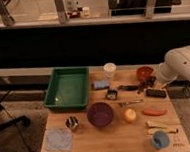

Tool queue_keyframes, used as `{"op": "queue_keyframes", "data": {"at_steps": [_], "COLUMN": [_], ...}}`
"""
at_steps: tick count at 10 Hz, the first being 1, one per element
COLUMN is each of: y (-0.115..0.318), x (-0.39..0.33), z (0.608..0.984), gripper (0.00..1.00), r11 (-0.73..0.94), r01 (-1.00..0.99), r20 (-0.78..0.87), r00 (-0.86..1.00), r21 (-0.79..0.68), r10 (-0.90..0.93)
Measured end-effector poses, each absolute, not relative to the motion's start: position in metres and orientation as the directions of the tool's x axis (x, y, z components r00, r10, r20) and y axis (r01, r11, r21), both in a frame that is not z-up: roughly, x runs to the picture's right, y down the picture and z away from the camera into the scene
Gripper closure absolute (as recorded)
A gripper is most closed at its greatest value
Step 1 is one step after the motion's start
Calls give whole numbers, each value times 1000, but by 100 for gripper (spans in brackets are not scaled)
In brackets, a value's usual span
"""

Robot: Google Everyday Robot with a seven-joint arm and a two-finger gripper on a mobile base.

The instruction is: Place grapes in red bowl

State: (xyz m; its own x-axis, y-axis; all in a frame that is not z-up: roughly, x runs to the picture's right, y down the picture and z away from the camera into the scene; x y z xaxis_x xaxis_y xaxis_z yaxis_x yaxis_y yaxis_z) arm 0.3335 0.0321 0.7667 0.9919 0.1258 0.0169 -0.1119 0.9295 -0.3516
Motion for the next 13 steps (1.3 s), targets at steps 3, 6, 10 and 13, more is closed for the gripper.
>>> {"op": "queue_keyframes", "data": {"at_steps": [3,6,10,13], "y": [8,-14,-44,-44], "x": [342,359,372,378], "z": [797,836,885,893], "gripper": [98,98,98,98], "r11": [926,921,935,956], "r01": [-148,-178,-190,-184], "r20": [27,43,60,51], "r00": [986,978,974,978], "r21": [-348,-347,-300,-229], "r10": [167,206,217,201]}}
